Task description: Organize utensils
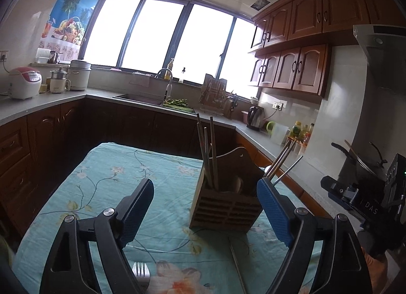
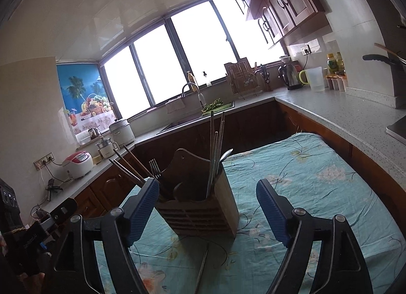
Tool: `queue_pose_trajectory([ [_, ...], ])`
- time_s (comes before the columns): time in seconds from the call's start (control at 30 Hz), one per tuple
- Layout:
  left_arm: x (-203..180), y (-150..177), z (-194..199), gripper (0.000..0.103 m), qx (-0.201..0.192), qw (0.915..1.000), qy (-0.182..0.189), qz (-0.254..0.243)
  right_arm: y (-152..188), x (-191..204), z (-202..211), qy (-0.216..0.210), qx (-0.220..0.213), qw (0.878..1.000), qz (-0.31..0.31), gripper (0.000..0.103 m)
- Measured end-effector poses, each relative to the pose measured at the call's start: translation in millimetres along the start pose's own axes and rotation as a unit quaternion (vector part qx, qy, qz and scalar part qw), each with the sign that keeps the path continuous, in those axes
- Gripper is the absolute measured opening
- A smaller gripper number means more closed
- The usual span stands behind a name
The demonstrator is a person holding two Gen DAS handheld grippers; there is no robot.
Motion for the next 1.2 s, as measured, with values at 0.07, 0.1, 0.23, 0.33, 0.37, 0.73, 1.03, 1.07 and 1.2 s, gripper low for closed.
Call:
queue_pose_trajectory([
  [0.07,0,4,9,0.086,0.008,0.9999,-0.004,0.006,8,-1,10,-0.004,0.006,1.000,-0.005,0.087],
  [0.1,-2,3,13,0.088,0.011,0.9999,-0.006,0.008,12,-1,16,-0.005,0.009,1.000,-0.007,0.088],
  [0.23,-5,3,28,0.091,0.021,0.9997,-0.015,0.000,24,3,38,-0.015,0.016,1.000,-0.008,0.093],
  [0.33,-11,3,42,0.092,0.030,0.9993,-0.017,-0.012,26,12,53,-0.022,0.021,1.000,0.005,0.093],
  [0.37,-13,1,48,0.092,0.030,0.9993,-0.016,-0.017,25,15,59,-0.027,0.020,0.999,0.009,0.093],
  [0.73,-16,13,128,0.102,-0.007,0.9966,-0.049,-0.066,21,41,134,-0.014,-0.041,0.996,0.076,0.103],
  [1.03,-14,59,155,0.102,-0.015,0.9926,-0.073,-0.096,84,37,164,0.027,-0.061,0.991,0.112,0.103],
  [1.07,-15,63,157,0.102,-0.014,0.9923,-0.078,-0.096,88,36,165,0.027,-0.059,0.992,0.111,0.103],
  [1.2,-13,73,164,0.102,-0.024,0.9913,-0.087,-0.096,99,36,168,0.029,-0.051,0.992,0.112,0.103],
])
Point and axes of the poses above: each gripper's, at about its wrist camera, not at the fingertips, and z roughly against the way its jaws point, x to its left, y to its underside, the point moved 1 cm from there along -z, roughly the way its jaws point, and after that the axes turned 12 degrees about -x, right-handed, at the moved point
